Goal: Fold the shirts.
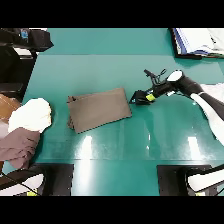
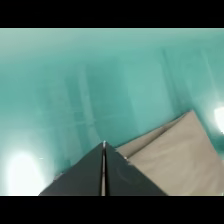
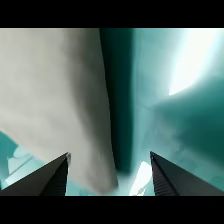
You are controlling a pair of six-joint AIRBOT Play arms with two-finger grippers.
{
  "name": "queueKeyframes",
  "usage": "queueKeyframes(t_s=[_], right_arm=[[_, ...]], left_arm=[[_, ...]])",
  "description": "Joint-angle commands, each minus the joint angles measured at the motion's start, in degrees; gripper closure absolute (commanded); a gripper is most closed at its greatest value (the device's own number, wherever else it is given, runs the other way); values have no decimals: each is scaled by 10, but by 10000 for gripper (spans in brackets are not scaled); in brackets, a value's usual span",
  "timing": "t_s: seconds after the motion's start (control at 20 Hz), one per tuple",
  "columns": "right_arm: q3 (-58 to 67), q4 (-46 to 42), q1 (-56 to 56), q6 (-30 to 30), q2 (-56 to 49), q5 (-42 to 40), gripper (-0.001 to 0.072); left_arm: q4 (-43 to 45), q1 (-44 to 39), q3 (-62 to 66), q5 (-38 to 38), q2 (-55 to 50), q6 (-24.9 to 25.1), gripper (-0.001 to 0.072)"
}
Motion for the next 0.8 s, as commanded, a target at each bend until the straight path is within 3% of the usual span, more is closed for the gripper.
queueKeyframes(t_s=[0.0, 0.05, 0.1, 0.15, 0.2, 0.25, 0.45, 0.75], right_arm=[[62, 31, 43, -3, -76, -1, 138], [84, 47, 59, -3, -96, 0, 149], [106, 64, 73, -4, -116, 0, 242], [125, 73, 83, -4, -130, 0, 367], [142, 67, 93, -4, -138, -3, 556], [154, 65, 97, -4, -139, -8, 686], [177, 31, 43, 9, -76, -25, 698], [127, -101, -204, 65, 106, -25, 698]], left_arm=[[-4, -12, 0, -2, -8, 2, 684], [-4, -12, 0, -2, -8, 2, 684], [-4, -12, 0, -3, -8, 2, 684], [-5, -12, 0, -3, -8, 2, 684], [-8, -12, 0, -3, -8, 2, 684], [-13, -12, 0, -4, -8, 2, 685], [-53, -12, 0, -7, -8, 2, 685], [-66, -12, 0, 0, -8, 2, 685]])
